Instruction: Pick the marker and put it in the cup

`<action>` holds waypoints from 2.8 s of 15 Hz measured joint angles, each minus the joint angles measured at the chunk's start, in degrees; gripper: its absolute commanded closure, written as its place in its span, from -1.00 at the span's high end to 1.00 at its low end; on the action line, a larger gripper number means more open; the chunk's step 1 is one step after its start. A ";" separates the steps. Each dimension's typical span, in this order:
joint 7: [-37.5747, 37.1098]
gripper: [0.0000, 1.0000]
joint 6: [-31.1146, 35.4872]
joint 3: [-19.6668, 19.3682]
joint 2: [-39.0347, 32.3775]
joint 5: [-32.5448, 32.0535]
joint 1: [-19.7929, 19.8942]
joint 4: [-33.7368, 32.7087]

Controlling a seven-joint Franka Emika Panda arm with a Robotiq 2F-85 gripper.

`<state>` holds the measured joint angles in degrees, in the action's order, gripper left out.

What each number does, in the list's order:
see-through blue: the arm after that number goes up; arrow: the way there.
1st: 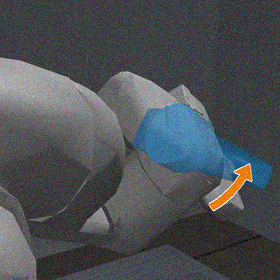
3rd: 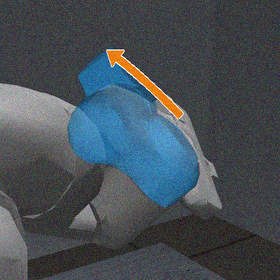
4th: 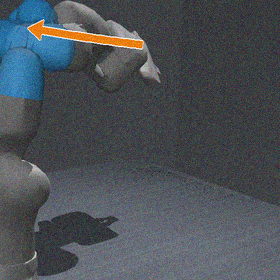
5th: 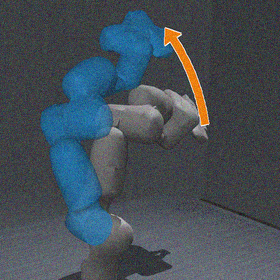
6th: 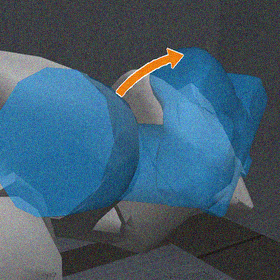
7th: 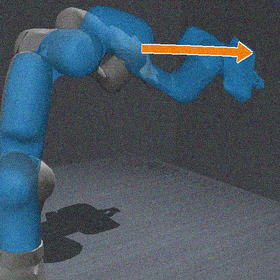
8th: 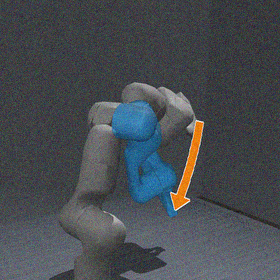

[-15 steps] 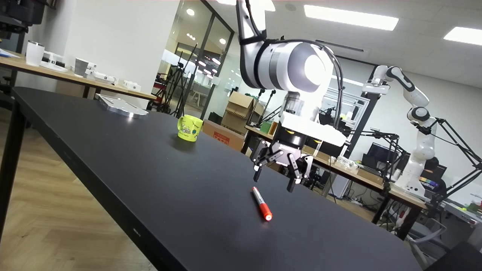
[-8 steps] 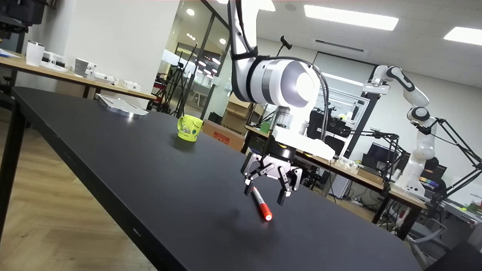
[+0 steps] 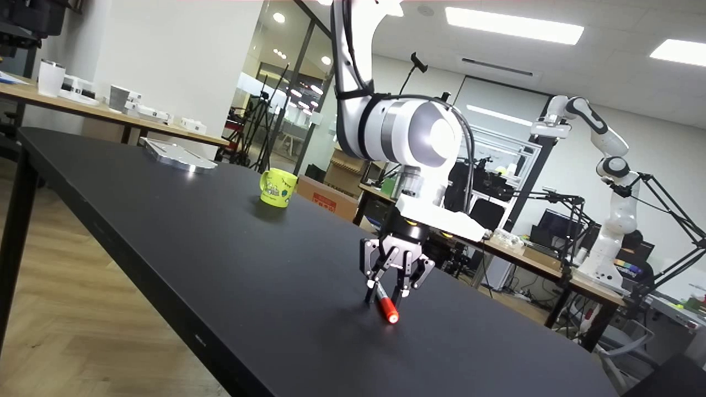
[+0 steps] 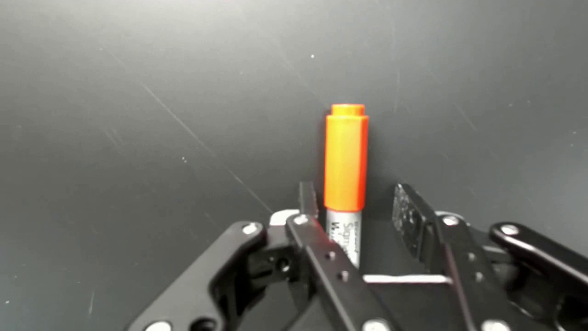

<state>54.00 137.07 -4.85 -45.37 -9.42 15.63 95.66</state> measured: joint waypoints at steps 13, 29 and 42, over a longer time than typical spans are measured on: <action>0.37 -0.90 -0.83 8.85 4.64 7.04 -0.04 -2.19; 10.95 -0.59 -29.64 19.41 9.45 32.91 -0.64 -14.62; 16.07 -0.90 -26.17 18.60 7.50 35.41 -2.94 -17.91</action>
<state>70.07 110.90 13.74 -37.87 26.00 12.68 77.74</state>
